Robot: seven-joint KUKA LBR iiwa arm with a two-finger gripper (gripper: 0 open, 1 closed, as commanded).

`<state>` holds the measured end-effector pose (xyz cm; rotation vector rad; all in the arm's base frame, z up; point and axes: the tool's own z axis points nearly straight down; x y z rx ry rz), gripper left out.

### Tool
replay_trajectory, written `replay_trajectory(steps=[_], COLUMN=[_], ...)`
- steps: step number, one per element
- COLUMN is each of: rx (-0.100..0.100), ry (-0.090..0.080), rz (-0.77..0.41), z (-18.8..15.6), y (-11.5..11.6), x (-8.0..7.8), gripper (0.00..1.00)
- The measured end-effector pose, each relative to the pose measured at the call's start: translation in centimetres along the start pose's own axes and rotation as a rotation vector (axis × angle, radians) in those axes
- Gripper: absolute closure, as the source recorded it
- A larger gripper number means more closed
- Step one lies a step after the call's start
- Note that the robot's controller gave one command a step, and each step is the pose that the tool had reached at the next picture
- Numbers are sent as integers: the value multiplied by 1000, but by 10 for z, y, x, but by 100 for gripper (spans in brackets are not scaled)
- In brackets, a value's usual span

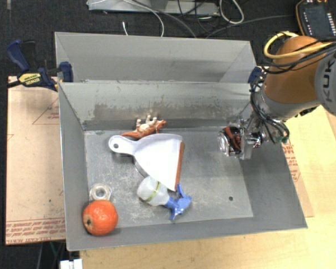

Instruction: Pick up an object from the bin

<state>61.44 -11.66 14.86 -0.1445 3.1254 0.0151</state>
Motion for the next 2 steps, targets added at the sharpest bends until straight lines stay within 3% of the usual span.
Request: replay_trajectory(steps=[2], rx=[0], ry=[-3], rz=[0], z=[-22], y=[1], x=[-1], gripper=[100])
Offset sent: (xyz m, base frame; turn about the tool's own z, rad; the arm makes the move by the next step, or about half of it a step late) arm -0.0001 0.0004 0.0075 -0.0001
